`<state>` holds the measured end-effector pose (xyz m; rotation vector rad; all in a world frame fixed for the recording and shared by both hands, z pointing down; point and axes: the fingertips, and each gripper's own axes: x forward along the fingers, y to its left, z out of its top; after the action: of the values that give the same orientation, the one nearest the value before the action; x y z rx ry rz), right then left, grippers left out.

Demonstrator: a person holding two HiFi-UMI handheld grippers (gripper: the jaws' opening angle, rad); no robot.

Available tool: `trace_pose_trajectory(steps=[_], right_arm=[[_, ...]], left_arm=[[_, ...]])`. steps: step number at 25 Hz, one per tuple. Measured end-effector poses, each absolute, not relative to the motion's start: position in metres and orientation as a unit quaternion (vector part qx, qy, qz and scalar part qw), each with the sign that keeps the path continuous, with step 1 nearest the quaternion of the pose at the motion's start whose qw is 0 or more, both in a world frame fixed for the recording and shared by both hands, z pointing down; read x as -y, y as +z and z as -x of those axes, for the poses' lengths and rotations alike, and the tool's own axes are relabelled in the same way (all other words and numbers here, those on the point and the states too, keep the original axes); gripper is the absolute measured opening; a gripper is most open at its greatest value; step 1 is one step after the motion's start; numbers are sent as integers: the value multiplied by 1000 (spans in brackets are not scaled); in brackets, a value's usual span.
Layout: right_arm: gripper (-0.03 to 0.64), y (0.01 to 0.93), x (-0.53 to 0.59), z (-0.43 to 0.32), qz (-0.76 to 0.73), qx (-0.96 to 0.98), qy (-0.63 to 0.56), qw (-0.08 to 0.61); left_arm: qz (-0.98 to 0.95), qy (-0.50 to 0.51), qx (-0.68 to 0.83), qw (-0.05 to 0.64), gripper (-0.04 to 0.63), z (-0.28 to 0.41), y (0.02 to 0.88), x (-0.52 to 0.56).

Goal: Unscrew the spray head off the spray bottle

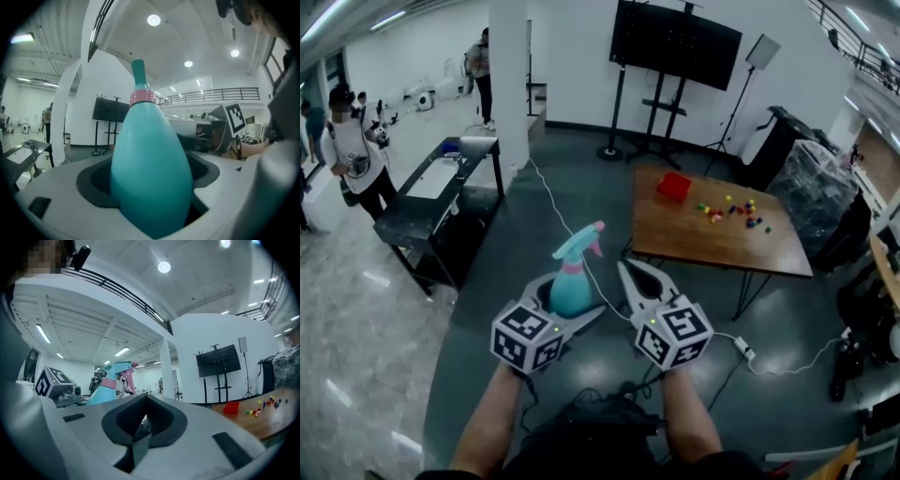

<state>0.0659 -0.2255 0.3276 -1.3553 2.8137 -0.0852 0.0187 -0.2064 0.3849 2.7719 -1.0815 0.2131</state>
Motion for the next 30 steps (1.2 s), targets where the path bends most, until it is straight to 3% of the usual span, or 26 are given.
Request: trace_pose_trajectory(steps=[17,20,23,30], right_arm=[[17,306,194,-61,361,-929,-69,48],[104,302,189,-58,342,-933,-98,62],[150,308,192,-59,350,-928,-115,60],[150,318,199,-77,379,-914,-135,62]], left_arm=[[-938,86,331,58,426,-51,389,210],[-939,96,327,49,426,-61,390,211],[-938,113,328,27,426,-71,396,213],[-940,138,312,-19,426,-100,402,210]])
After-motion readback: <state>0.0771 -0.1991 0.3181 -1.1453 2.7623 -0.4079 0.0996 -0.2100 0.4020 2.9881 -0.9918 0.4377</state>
